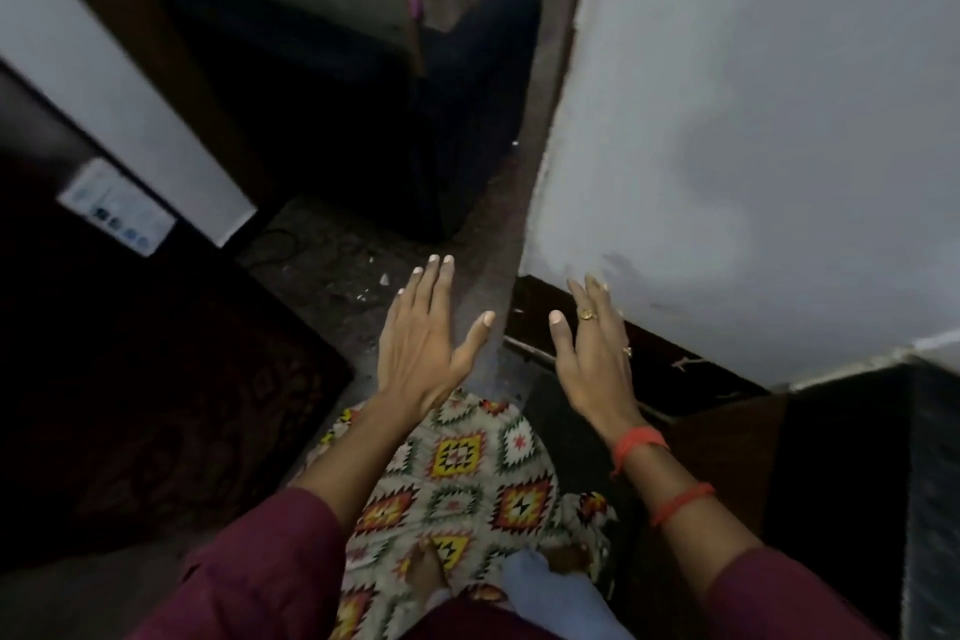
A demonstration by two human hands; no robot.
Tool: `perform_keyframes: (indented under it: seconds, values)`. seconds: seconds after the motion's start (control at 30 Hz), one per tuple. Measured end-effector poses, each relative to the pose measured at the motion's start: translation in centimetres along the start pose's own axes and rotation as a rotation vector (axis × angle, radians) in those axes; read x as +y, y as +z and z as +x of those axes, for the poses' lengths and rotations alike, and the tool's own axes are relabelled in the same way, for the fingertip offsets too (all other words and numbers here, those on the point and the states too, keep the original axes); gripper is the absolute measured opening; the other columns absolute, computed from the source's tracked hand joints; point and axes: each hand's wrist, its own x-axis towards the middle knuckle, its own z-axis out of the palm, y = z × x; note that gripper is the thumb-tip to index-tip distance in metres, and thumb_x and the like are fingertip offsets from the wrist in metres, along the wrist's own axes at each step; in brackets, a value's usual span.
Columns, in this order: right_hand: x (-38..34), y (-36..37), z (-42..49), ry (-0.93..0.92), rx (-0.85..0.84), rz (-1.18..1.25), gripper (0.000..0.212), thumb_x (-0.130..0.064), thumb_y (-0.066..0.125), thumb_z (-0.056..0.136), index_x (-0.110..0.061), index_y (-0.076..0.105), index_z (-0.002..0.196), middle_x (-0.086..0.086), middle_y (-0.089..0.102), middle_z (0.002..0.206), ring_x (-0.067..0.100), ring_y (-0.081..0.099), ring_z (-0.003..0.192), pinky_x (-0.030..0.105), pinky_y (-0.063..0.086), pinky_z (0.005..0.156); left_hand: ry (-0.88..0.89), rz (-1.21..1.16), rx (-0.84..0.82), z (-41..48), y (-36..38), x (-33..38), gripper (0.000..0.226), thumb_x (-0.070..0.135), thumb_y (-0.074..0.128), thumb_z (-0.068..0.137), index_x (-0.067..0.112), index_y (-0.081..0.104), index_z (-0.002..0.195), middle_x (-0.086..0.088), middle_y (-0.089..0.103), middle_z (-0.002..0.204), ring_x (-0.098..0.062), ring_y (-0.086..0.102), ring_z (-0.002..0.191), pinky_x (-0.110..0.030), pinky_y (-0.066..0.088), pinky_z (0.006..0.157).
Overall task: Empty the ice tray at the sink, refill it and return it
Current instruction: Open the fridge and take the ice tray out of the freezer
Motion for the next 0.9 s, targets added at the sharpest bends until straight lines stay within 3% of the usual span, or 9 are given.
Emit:
perform_keyframes:
  seconds: [0.2, 0.73, 0.9]
  values:
    - [-7.0, 6.5, -0.2, -0.15, -0.168, 0.029, 0.055, -0.039, 0.037, 0.106, -0.018, 0.03, 0.156, 0.001, 0.014, 0.167, 0.013, 0.004, 0.154, 0.035, -0.002, 0.126, -0.198, 0.004, 0.097, -4.1, -4.4, -8.7, 0.083, 0.071, 0.027, 0.096, 0.017, 0.02, 0.159, -0.004, 0.021, 0.165, -0.021, 0.019, 0.152, -0.043, 0.026, 0.121]
    - [-24.9, 21.2, -5.5, -0.537, -0.497, 0.079, 0.055, -0.041, 0.037, 0.107, -0.019, 0.029, 0.156, -0.002, 0.013, 0.167, -0.002, 0.0, 0.147, 0.036, 0.001, 0.127, -0.626, 0.064, 0.316, -15.9, -13.3, -25.2, 0.082, 0.067, 0.032, 0.097, 0.016, 0.018, 0.159, -0.008, 0.023, 0.165, -0.025, 0.021, 0.152, -0.046, 0.028, 0.12]
    - [-29.8, 24.9, -8.3, -0.65, -0.603, 0.075, 0.056, -0.044, 0.035, 0.107, -0.021, 0.028, 0.157, -0.003, 0.015, 0.167, 0.009, 0.006, 0.154, 0.038, 0.005, 0.127, -0.737, 0.079, 0.39, -20.1, -15.5, -28.2, 0.081, 0.067, 0.032, 0.097, 0.016, 0.019, 0.159, -0.008, 0.023, 0.164, -0.025, 0.02, 0.152, -0.048, 0.027, 0.12]
